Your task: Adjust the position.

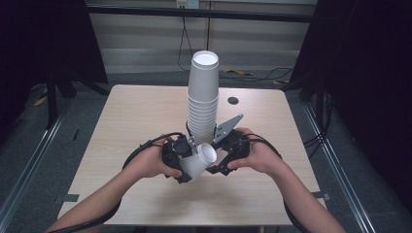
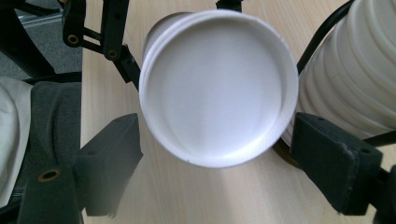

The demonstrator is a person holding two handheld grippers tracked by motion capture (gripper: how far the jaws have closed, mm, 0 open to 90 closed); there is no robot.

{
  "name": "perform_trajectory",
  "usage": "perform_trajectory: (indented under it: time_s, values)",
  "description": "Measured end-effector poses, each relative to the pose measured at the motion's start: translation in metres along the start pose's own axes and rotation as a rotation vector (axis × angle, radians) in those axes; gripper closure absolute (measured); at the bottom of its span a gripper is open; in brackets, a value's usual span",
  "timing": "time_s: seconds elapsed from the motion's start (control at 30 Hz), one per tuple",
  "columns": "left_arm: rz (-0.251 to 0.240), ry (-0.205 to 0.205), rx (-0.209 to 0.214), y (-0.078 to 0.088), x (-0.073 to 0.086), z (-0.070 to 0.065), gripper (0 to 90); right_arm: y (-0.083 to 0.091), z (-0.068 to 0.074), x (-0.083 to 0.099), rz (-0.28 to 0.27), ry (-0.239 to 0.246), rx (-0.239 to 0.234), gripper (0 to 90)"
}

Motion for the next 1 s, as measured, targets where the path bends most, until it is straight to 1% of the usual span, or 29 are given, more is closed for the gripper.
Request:
perform_trajectory:
  time_s: [0.1,0.17,0.2,0.27,0.3,0.33,0.37,0.4,0.43,0.47,0.5,0.53,0.57,0.7,0.73,0.87,0.9,0.93,0.97,1.0]
  values:
    - [0.000,-0.004,0.005,-0.0010,-0.0009,-0.0005,13.7,-0.0020,-0.0003,-0.0010,0.005,0.017,-0.005,16.1]
    - [0.001,0.005,0.004,-0.0036,-0.0010,-0.0035,13.6,-0.0031,0.0008,-0.0013,0.019,0.011,-0.011,16.4]
    - [0.015,-0.010,-0.005,-0.0033,-0.0016,-0.0034,13.6,-0.0038,0.0007,-0.0015,0.019,0.016,-0.012,16.4]
    - [0.007,-0.007,-0.007,-0.0036,-0.0019,-0.0040,13.6,-0.0047,0.0009,-0.0018,0.022,0.014,-0.014,16.8]
    - [0.000,-0.012,0.008,-0.0039,-0.0024,-0.0038,13.6,-0.0047,0.0009,-0.0018,0.022,0.014,-0.014,16.8]
    - [-0.006,0.001,0.016,-0.0044,-0.0028,-0.0049,13.6,-0.0059,0.0009,-0.0019,0.021,0.012,-0.018,16.8]
    - [-0.006,0.001,0.016,-0.0044,-0.0028,-0.0049,13.6,-0.0059,0.0009,-0.0019,0.021,0.012,-0.018,16.8]
    - [0.006,-0.025,0.021,-0.0039,-0.0040,-0.0038,13.6,-0.0067,0.0015,-0.0023,0.025,0.009,-0.018,16.9]
    - [0.006,-0.025,0.021,-0.0039,-0.0040,-0.0038,13.6,-0.0069,0.0017,-0.0028,0.024,0.009,-0.021,17.0]
    - [-0.005,-0.006,0.003,-0.0039,-0.0044,-0.0056,13.6,-0.0072,0.0019,-0.0034,0.019,0.012,-0.022,17.2]
    - [0.000,-0.011,0.007,-0.0035,-0.0049,-0.0055,13.6,-0.0074,0.0021,-0.0041,0.014,0.010,-0.024,17.2]
    - [-0.003,-0.028,0.025,-0.0036,-0.0056,-0.0044,13.6,-0.0077,0.0021,-0.0047,0.010,0.013,-0.026,17.2]
    - [-0.005,-0.006,0.005,-0.0031,-0.0059,-0.0060,13.6,-0.0080,0.0023,-0.0052,0.009,0.012,-0.027,17.3]
    - [-0.004,-0.016,0.009,-0.0033,-0.0065,-0.0065,13.6,-0.0086,0.0032,-0.0069,0.007,0.005,-0.030,18.4]
    - [-0.010,-0.015,0.008,-0.0038,-0.0064,-0.0066,13.6,-0.0088,0.0032,-0.0071,0.005,0.003,-0.031,18.5]
    - [-0.011,-0.029,0.007,-0.0050,-0.0068,-0.0064,13.6,-0.0098,0.0033,-0.0071,-0.001,0.002,-0.042,20.1]
    - [-0.006,-0.053,0.024,-0.0056,-0.0075,-0.0056,13.6,-0.0102,0.0035,-0.0072,-0.001,0.004,-0.045,20.6]
    - [-0.015,-0.036,0.009,-0.0057,-0.0073,-0.0066,13.6,-0.0103,0.0036,-0.0072,-0.002,0.003,-0.047,20.9]
    - [-0.013,-0.030,0.030,-0.0058,-0.0073,-0.0070,13.6,-0.0103,0.0037,-0.0073,-0.007,-0.002,-0.049,21.2]
    - [-0.010,-0.032,0.016,-0.0051,-0.0077,-0.0069,13.6,-0.0102,0.0037,-0.0074,-0.010,-0.002,-0.051,21.4]
Point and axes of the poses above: each handheld gripper's, and its own axes: y roughly backward along the jaws, x roughly out of its underside, z roughly to its left, the point moved 2 cm from there along -y, roughly forward along the jaws, and after that the axes turned 9 degrees about -z, right-handed, at the moved point
